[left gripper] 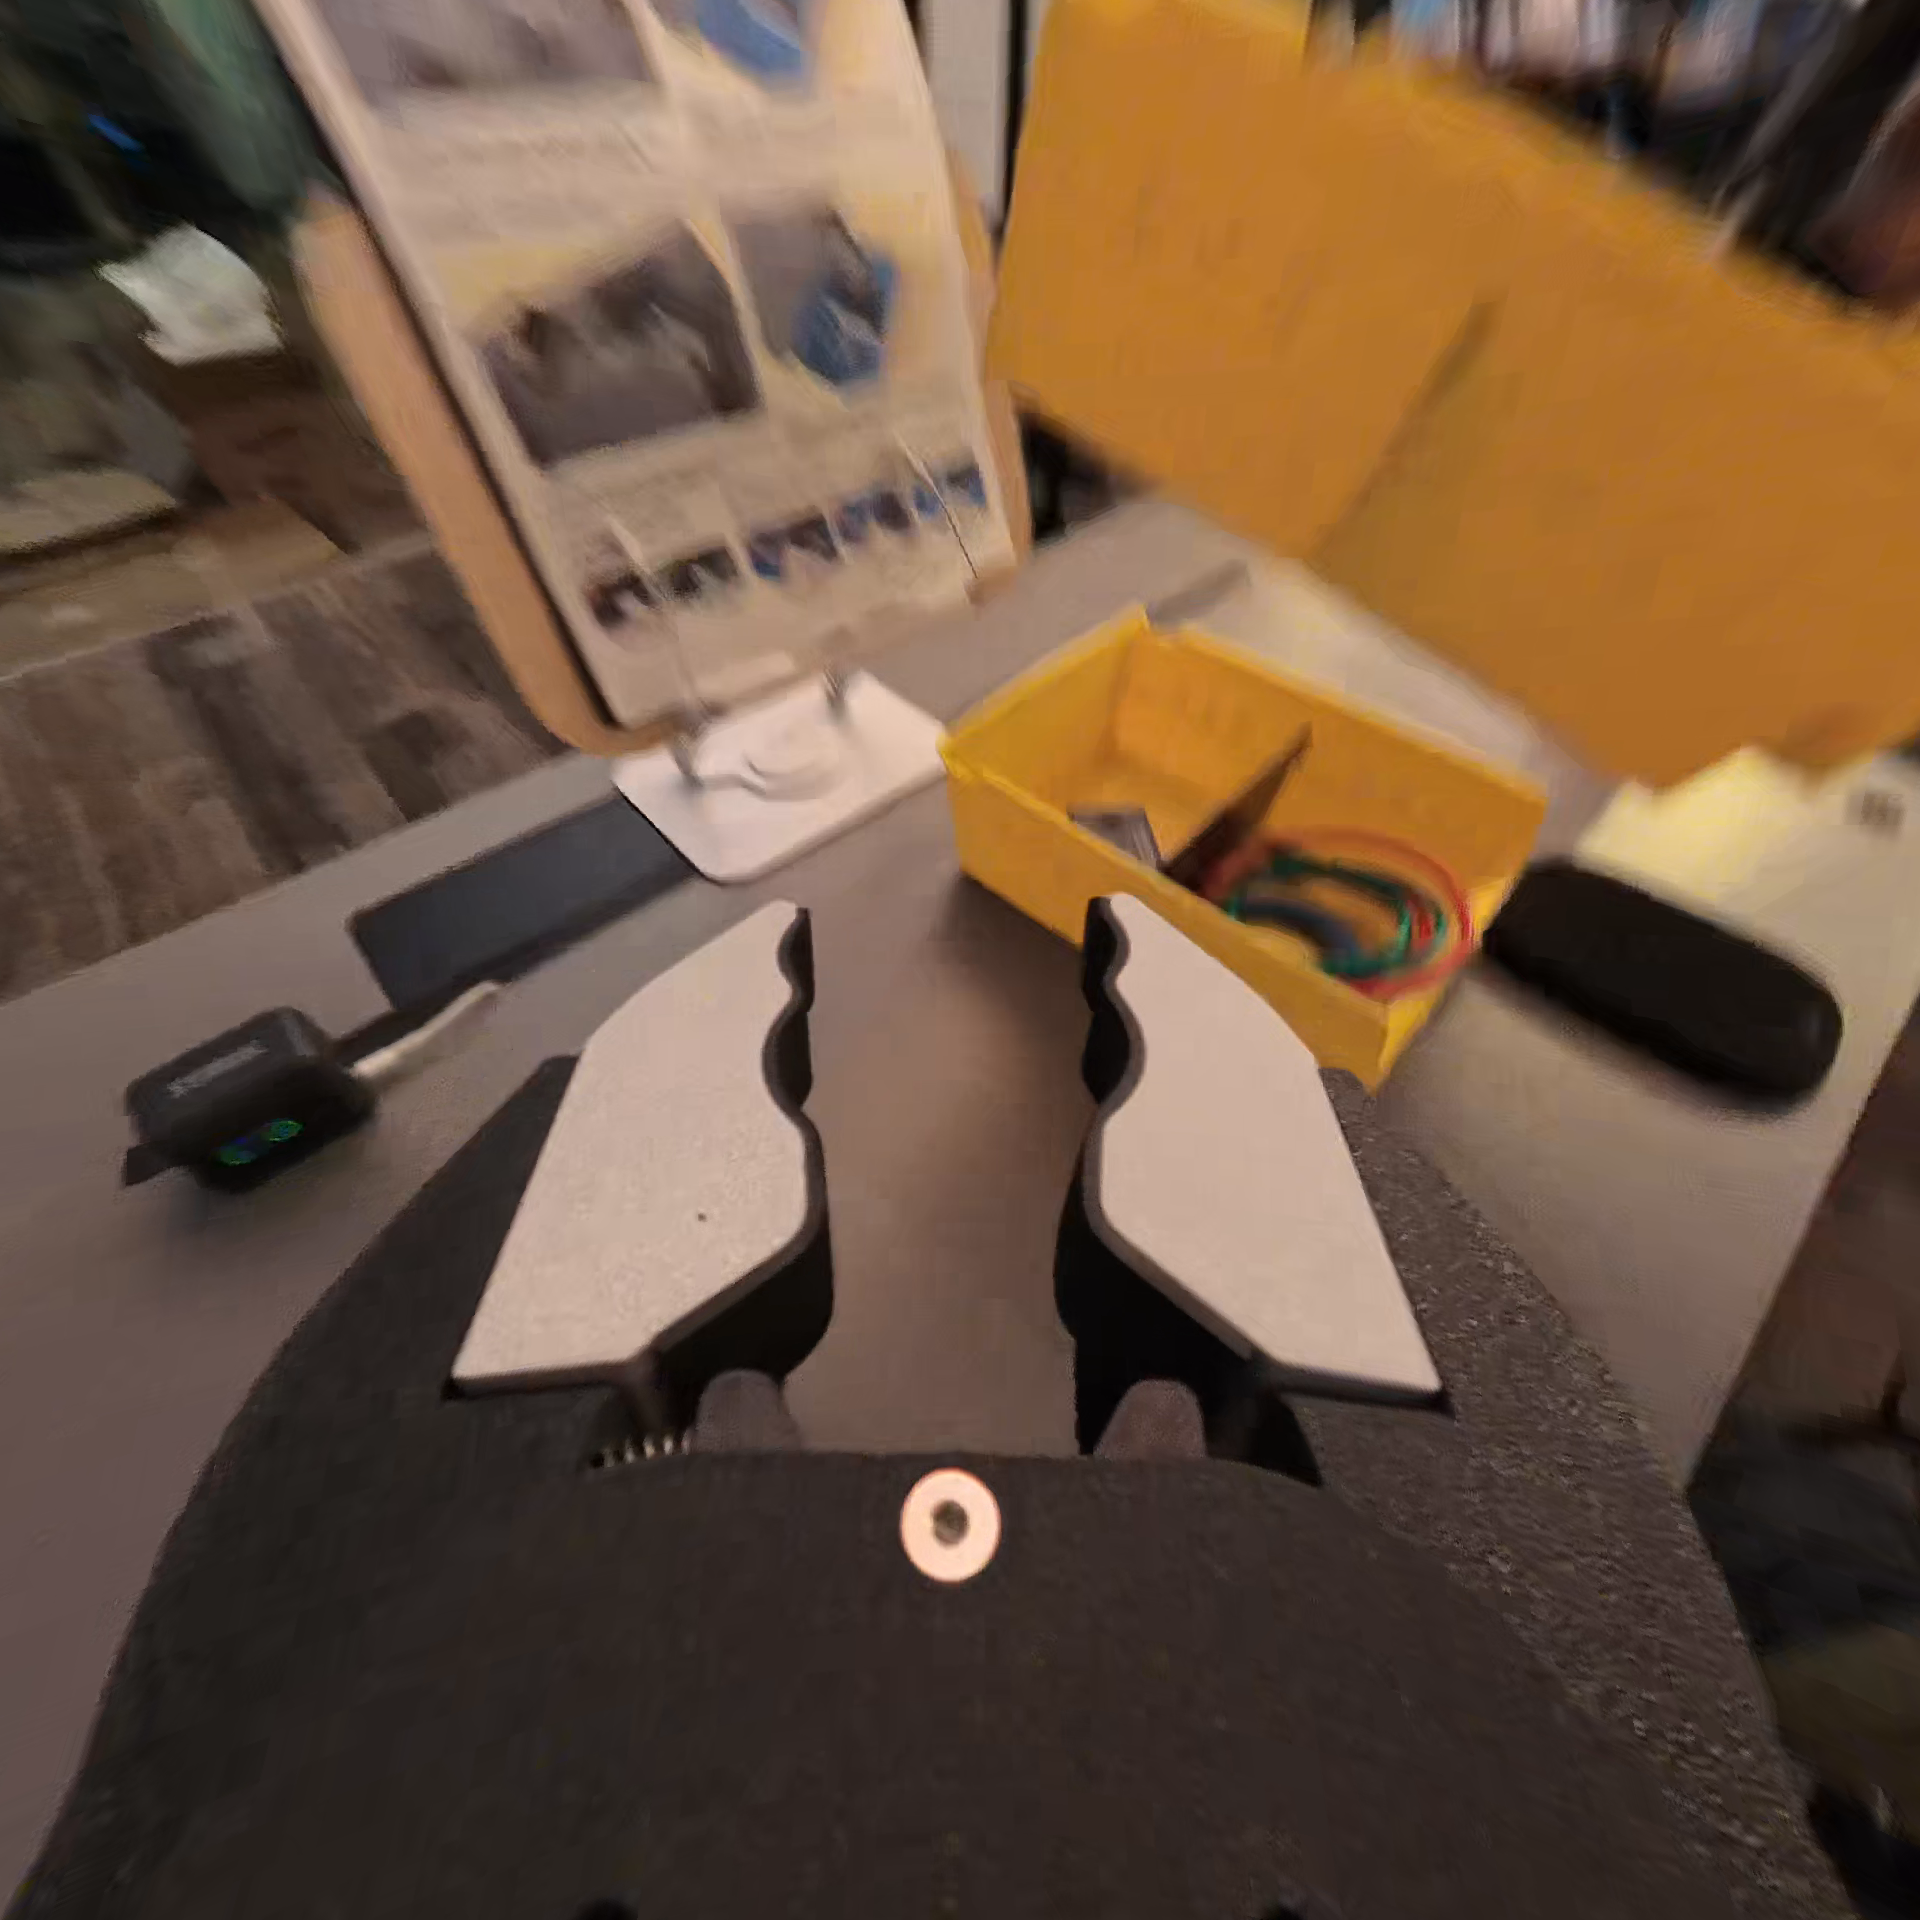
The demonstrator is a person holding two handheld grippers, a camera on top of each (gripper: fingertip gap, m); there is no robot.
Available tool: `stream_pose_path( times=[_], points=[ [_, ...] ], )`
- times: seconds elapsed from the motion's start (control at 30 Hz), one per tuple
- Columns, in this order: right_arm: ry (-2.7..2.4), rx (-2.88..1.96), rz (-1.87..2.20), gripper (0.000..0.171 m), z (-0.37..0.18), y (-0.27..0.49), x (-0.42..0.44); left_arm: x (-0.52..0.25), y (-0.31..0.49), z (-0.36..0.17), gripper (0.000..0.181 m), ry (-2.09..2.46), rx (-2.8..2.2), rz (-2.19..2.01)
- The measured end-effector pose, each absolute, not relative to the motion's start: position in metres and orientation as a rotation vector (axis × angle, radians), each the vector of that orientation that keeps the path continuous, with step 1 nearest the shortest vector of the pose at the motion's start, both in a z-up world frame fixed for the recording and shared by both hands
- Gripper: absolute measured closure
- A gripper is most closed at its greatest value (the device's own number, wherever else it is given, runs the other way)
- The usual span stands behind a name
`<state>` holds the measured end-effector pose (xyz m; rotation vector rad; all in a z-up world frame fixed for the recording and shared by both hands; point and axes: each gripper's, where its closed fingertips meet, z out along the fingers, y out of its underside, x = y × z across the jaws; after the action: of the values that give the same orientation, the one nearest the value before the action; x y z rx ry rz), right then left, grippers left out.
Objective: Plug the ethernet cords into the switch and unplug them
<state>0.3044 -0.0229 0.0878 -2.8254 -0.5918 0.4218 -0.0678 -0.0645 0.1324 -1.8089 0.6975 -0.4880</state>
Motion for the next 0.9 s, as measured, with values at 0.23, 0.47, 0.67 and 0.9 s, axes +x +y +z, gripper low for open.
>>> stream_pose_path(
  times=[0.23,0.47,0.67,0.9],
  points=[
    [-0.211,-2.934,0.056,0.167,0.013,-0.047,0.513,0.067,-0.028,0.03,0.117,1.004,-2.089,-0.637],
    [-0.145,-3.062,0.103,0.168,-0.093,-0.06,0.581,0.12,0.002,-0.032,0.111,0.963,-2.39,-0.769],
    [-0.148,-3.05,0.238,0.168,-0.128,-0.042,0.579,0.12,-0.003,-0.043,0.121,0.703,-2.686,-0.741],
    [-0.204,-3.069,0.222,0.168,-0.139,-0.017,0.566,0.122,-0.014,-0.077,0.117,0.589,-2.891,-0.588]
  ],
)
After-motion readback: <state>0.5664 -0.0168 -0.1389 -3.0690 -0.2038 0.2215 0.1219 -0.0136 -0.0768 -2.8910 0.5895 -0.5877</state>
